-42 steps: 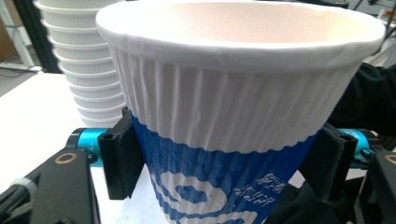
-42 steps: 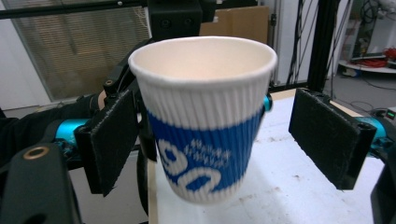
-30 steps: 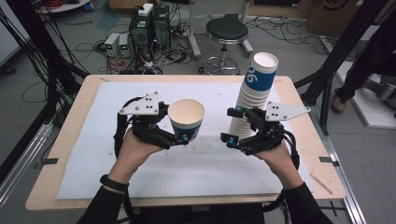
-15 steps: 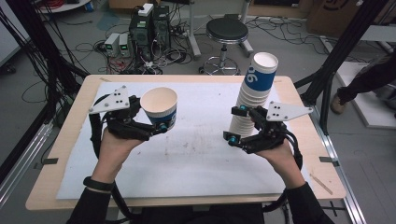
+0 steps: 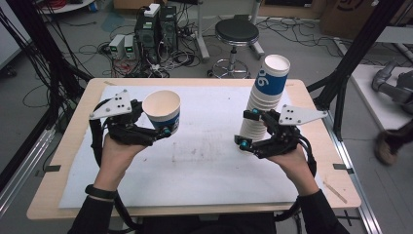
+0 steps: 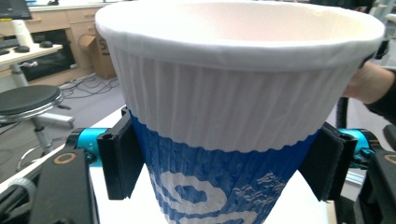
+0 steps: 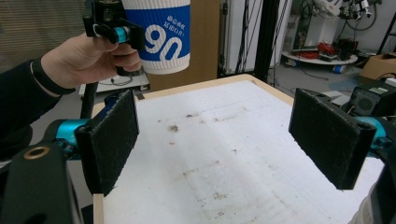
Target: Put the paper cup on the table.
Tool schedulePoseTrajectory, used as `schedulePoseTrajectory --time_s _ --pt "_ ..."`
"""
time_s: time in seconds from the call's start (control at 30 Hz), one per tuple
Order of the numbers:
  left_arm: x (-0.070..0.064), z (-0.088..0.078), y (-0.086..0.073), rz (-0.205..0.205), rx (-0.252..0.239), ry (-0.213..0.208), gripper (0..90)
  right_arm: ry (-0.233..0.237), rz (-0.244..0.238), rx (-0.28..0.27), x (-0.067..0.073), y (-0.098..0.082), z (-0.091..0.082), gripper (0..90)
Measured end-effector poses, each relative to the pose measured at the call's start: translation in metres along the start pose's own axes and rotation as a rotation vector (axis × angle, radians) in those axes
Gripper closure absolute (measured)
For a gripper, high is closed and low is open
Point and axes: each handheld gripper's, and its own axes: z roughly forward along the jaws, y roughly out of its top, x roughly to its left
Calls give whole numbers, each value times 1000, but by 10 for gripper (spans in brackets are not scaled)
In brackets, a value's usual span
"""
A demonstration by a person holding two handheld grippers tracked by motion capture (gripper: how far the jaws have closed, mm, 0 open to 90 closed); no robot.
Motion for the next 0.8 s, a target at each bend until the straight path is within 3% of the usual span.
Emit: schedulePoseTrajectory --time_s 0.37,0.63,0.8 --pt "9 -11 -23 -44 25 109 256 -2 -2 5 -4 0 2 163" --pt "12 -12 -55 -98 44 213 256 -9 -9 7 -4 -1 0 163" --pt "16 -8 -73 -107 71 270 256 -6 -14 2 -4 0 -2 163"
